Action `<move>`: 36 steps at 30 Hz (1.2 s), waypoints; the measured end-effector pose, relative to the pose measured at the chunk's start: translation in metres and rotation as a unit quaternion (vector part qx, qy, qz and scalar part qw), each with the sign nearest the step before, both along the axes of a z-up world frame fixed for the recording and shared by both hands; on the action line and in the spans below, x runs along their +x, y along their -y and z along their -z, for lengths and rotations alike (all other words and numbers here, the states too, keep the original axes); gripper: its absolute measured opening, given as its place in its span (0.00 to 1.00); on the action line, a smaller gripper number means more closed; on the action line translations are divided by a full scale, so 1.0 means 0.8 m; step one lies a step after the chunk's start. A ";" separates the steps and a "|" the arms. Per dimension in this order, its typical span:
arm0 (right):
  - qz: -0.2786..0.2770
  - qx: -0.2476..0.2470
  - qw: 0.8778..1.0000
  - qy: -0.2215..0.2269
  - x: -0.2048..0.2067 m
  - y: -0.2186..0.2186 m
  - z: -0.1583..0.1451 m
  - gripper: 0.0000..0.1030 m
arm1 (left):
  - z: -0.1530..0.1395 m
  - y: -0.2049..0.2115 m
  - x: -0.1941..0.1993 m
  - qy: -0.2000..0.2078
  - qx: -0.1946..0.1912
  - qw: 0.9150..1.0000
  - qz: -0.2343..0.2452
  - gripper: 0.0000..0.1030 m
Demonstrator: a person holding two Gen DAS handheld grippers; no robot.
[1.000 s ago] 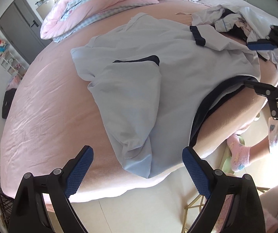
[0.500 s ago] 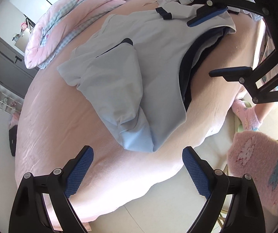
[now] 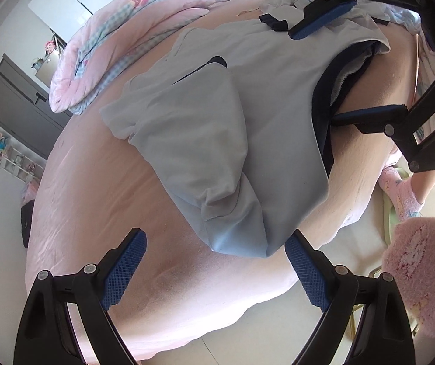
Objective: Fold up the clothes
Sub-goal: 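Grasp the navy-trimmed shirt hem with the left gripper, then grasp the shirt hem with the right gripper beside the left gripper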
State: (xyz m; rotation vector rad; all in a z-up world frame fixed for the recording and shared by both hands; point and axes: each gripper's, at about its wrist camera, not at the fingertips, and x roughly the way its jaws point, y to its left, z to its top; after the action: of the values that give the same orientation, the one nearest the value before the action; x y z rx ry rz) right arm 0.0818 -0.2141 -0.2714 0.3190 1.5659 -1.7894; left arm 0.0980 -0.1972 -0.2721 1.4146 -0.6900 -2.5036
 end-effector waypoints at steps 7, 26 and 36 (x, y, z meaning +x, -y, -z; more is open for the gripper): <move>0.004 -0.003 1.000 -0.005 -0.002 -0.006 0.001 0.63 | 0.002 0.000 -0.008 0.002 0.009 1.000 0.023 0.69; -0.034 -0.050 0.998 0.024 0.018 -0.007 -0.010 0.63 | -0.025 0.023 -0.008 -0.009 0.199 0.977 -0.073 0.23; -0.048 -0.063 0.997 -0.011 0.020 0.018 -0.003 0.63 | -0.047 0.039 -0.017 -0.022 0.265 0.958 -0.105 0.19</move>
State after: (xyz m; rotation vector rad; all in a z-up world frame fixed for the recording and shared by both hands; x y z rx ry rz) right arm 0.0977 -0.2282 -0.2692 0.1612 1.4496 -1.8124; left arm 0.0847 -0.2282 -0.2346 1.4759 0.1597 -2.6414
